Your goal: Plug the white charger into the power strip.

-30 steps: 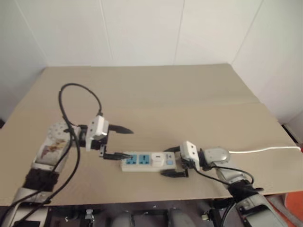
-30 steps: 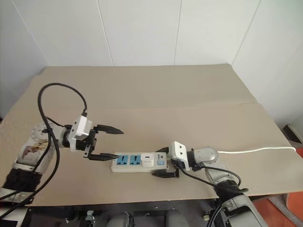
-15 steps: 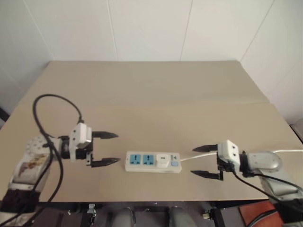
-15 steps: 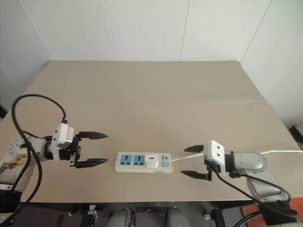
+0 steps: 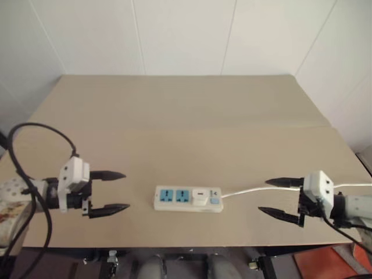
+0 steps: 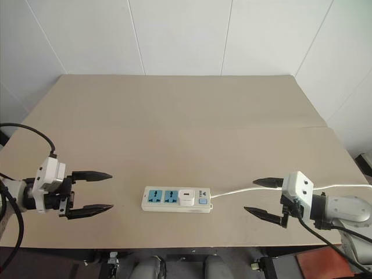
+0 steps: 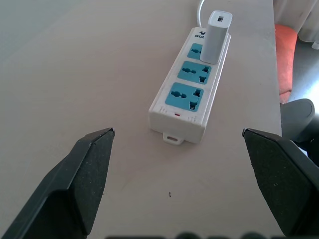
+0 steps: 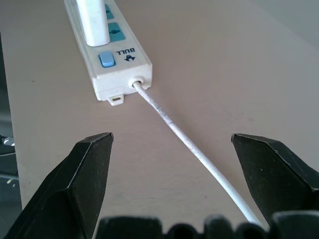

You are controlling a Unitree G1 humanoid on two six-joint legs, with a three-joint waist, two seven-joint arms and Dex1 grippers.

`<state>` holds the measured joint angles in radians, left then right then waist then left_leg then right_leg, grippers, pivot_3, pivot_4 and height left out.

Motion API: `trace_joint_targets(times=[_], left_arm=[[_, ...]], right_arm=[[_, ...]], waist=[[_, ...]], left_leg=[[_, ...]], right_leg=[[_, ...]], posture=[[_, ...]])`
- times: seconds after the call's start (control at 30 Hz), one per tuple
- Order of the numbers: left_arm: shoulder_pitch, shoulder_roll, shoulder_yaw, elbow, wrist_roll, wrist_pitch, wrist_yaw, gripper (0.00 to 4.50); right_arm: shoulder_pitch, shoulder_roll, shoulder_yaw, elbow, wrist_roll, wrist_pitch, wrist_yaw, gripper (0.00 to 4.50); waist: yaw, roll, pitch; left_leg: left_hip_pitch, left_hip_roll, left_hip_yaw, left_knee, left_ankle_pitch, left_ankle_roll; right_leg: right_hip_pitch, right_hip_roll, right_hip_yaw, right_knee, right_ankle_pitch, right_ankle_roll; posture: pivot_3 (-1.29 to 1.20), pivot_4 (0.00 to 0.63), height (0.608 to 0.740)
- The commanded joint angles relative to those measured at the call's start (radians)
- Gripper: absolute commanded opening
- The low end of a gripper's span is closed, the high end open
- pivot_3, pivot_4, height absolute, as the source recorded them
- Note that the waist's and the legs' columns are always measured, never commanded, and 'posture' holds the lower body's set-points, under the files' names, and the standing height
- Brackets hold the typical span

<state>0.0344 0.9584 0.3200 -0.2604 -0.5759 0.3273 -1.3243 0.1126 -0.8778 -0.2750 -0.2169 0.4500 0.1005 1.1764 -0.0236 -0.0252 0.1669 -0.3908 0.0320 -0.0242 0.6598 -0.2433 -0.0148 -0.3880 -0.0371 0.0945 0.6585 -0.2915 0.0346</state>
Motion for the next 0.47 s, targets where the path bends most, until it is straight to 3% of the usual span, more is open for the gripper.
trace_joint_targets(times=[0.03, 0.47], left_arm=[[0.001, 0.02, 0.032, -0.035, -0.022, 0.005, -0.004, 4.5], [-0.063, 0.011, -0.011, -0.023, -0.035, 0.011, 0.0, 4.5]], right_arm=[[0.008, -0.009, -0.034, -0.032, 0.015, 0.006, -0.006, 4.46], [-0.009, 0.025, 0.037, -0.031, -0.009, -0.008, -0.032, 4.46]], waist=[[0.0, 0.0, 0.0], [0.0, 0.0, 0.0]], left_leg=[[0.0, 0.0, 0.0, 0.0, 0.0, 0.0], [0.0, 0.0, 0.0, 0.0, 0.0, 0.0]], right_leg=[[0.0, 0.0, 0.0, 0.0, 0.0, 0.0], [0.0, 0.0, 0.0, 0.0, 0.0, 0.0]], posture=[[0.0, 0.15, 0.74], [0.0, 0.15, 0.74]])
